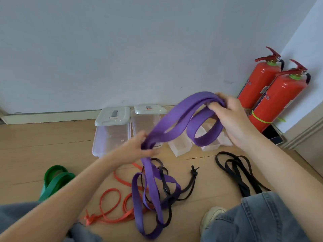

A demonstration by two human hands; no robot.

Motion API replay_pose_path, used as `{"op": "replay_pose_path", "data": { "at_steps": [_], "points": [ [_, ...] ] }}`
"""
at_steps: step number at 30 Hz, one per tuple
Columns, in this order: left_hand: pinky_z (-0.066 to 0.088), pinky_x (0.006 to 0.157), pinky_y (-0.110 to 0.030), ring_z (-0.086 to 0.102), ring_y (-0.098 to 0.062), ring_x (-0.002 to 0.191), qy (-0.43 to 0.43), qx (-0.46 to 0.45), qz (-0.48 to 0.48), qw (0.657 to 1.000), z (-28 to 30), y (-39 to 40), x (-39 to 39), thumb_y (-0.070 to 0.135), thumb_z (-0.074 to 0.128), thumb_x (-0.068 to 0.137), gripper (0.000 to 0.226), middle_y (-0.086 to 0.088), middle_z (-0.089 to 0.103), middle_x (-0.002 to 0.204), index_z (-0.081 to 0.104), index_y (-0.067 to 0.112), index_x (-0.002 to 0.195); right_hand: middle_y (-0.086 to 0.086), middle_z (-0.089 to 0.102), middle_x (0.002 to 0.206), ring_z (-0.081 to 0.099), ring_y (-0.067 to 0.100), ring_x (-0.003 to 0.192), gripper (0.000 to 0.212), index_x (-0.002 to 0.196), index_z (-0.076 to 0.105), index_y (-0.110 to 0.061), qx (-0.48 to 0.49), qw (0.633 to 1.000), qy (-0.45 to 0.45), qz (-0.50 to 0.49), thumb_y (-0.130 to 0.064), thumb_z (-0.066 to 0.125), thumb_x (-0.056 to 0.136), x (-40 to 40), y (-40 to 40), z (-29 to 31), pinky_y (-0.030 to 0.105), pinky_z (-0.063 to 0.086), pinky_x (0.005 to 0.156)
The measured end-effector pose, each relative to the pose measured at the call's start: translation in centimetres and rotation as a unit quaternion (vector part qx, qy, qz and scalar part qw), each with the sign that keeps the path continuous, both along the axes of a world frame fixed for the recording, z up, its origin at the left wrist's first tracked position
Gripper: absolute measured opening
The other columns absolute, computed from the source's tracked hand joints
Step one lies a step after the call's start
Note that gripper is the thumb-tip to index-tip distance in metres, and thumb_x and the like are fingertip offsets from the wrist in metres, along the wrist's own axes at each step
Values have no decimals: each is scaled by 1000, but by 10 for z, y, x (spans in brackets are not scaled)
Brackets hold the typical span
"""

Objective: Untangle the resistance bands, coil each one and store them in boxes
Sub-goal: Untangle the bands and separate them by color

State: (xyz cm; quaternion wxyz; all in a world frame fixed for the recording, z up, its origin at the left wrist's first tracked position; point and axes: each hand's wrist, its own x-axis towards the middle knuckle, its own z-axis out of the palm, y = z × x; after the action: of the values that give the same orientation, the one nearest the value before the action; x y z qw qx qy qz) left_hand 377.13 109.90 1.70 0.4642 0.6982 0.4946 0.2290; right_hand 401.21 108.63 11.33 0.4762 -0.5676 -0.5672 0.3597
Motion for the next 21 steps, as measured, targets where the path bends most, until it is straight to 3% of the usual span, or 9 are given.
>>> {"op": "replay_pose_path", "data": {
  "at_steps": [2, 4, 5, 8, 11, 14, 16, 18, 21],
  "points": [
    [47, 54, -18, 56, -5, 55, -111, 3, 90, 990, 45, 4, -11, 40, 82, 59, 49, 7, 62, 62, 50, 21, 91, 2, 64, 81, 64, 8, 74, 7, 93, 61, -12, -96, 958, -265, 62, -15, 60, 87, 7, 1, -2, 25, 48, 73],
    [43, 45, -17, 51, -7, 47, -155, 23, 73, 985, 83, 0, -16, 43, 85, 57, 51, 3, 59, 52, 55, 19, 90, 2, 61, 116, 60, 19, 106, 50, 124, 52, -16, -250, 854, -426, 162, -35, 68, 81, 9, -3, -11, 36, 48, 91],
    [43, 45, -18, 51, -9, 47, -140, 26, 33, 989, 95, -6, -13, 39, 85, 58, 47, 1, 60, 53, 57, 18, 90, -1, 49, 134, 50, 20, 121, 75, 138, 37, -20, -285, 835, -432, 186, -44, 71, 76, 7, -6, -12, 37, 42, 99],
    [52, 56, -27, 61, -13, 59, -69, 36, -81, 994, 105, -22, 9, 19, 83, 67, 36, -5, 70, 72, 56, 17, 92, -9, 34, 149, 36, 4, 132, 103, 144, 23, -32, -203, 917, -208, 274, -43, 82, 61, -11, -12, -5, 28, 31, 109],
    [54, 69, -27, 66, -11, 71, -27, 39, -116, 992, 97, -24, 23, 15, 79, 70, 32, -3, 72, 84, 56, 19, 93, -8, 61, 117, 56, 5, 111, 61, 120, 53, -23, -128, 920, -136, 343, -20, 82, 66, -26, -19, -9, 20, 40, 100],
    [52, 68, -32, 60, -12, 68, -7, 91, -97, 991, 79, -16, 21, 20, 70, 64, 29, -3, 66, 78, 57, 18, 90, -3, 62, 80, 59, 9, 73, 21, 88, 60, -13, -71, 952, -116, 276, -5, 74, 75, -30, -21, -7, 25, 49, 74],
    [50, 75, -37, 57, -16, 71, -24, 110, -70, 991, 56, -15, 26, 16, 62, 61, 27, -6, 62, 77, 58, 15, 88, -7, 61, 69, 57, 6, 64, 17, 79, 59, -15, -54, 966, 8, 252, -4, 70, 72, -28, -20, -4, 17, 45, 61],
    [50, 76, -26, 58, -7, 73, -83, 43, -53, 994, 26, -23, 33, 11, 62, 63, 24, 2, 62, 77, 60, 17, 86, -5, 61, 66, 56, 8, 62, 13, 78, 58, -13, -45, 960, 104, 257, -6, 62, 69, -27, -19, 0, 15, 45, 57],
    [46, 66, -26, 49, -2, 60, 6, -10, -109, 994, -20, -35, 36, 4, 68, 71, 24, 7, 52, 66, 50, 20, 71, 3, 66, 67, 62, 14, 63, 11, 77, 60, -9, -18, 956, 178, 233, -1, 56, 70, -24, -17, 1, 20, 49, 60]
  ]
}}
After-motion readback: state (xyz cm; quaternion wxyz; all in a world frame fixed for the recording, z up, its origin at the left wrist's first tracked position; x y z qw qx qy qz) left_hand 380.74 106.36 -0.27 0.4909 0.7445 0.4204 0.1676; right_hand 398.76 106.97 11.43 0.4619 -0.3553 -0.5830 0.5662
